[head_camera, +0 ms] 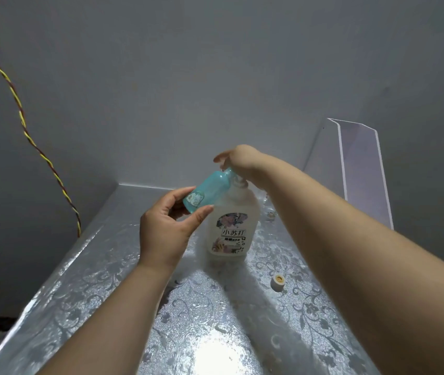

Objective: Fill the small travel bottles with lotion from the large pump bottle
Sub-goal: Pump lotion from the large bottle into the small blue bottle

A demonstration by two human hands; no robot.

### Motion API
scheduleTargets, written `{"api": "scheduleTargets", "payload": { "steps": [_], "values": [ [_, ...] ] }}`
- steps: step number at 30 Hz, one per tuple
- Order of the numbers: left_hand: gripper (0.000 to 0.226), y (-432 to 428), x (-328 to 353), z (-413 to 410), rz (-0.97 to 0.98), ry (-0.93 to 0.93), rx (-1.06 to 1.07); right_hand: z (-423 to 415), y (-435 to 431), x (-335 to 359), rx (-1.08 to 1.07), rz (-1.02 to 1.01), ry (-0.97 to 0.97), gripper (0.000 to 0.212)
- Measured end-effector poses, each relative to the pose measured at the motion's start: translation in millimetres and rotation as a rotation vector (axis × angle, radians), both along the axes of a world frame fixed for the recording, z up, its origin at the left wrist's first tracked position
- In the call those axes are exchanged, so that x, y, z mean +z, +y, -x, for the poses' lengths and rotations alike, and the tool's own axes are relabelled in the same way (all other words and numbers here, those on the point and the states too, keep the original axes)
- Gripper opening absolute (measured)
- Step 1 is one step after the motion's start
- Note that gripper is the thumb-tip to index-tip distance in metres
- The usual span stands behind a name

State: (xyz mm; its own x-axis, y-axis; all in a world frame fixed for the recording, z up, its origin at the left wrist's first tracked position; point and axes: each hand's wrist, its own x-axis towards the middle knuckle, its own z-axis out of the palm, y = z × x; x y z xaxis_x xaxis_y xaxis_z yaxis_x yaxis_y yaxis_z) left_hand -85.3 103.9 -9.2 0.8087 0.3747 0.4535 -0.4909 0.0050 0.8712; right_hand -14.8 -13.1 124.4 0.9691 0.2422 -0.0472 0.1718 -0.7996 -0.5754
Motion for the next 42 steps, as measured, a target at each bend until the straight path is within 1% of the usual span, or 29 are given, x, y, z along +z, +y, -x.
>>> {"api": "scheduleTargets", "payload": {
  "steps": [4, 10, 15, 18, 20, 23, 25, 32, 36, 40, 42],
  "values": [
    [0.042, 1, -2, 0, -0.01, 0.015, 0.007, -1, 0, -4, -0.044, -0.016, -0.008, 0.039],
    [0.041, 1, 2, 0, 0.002, -0.005, -0.001, 5, -7, 4, -0.002, -0.04, -0.012, 0.036],
    [0.04, 0, 5, 2, 0.009, -0.02, -0.001, -1, -7, 10, 0.003, -0.012, -0.025, 0.035],
    [0.041, -1, 5, 2, 0.016, -0.02, -0.005, -2, -6, 5, -0.006, -0.049, 0.0, 0.032],
    [0.042, -1, 3, 2, 0.02, -0.015, -0.012, 0, -4, 2, -0.018, -0.054, 0.001, 0.036],
    [0.04, 0, 0, 1, 0.012, -0.002, -0.011, 1, -2, -2, -0.022, -0.001, 0.011, 0.047],
    [0.038, 0, -1, 1, 0.014, 0.008, -0.007, 2, -3, -4, -0.026, -0.002, 0.017, 0.049],
    [0.04, -1, 1, 1, 0.014, -0.01, 0.008, -4, -3, -1, -0.022, -0.009, -0.026, 0.034],
    [0.04, -1, 3, 1, -0.004, -0.028, 0.021, -7, -5, 8, -0.019, 0.004, -0.069, 0.035],
    [0.04, -1, 4, 2, -0.033, -0.035, 0.032, -6, -4, 5, -0.02, -0.019, -0.045, 0.03],
    [0.04, 0, 3, 2, -0.028, -0.029, 0.027, -7, -2, 2, 0.0, 0.003, -0.036, 0.029]
  ]
}}
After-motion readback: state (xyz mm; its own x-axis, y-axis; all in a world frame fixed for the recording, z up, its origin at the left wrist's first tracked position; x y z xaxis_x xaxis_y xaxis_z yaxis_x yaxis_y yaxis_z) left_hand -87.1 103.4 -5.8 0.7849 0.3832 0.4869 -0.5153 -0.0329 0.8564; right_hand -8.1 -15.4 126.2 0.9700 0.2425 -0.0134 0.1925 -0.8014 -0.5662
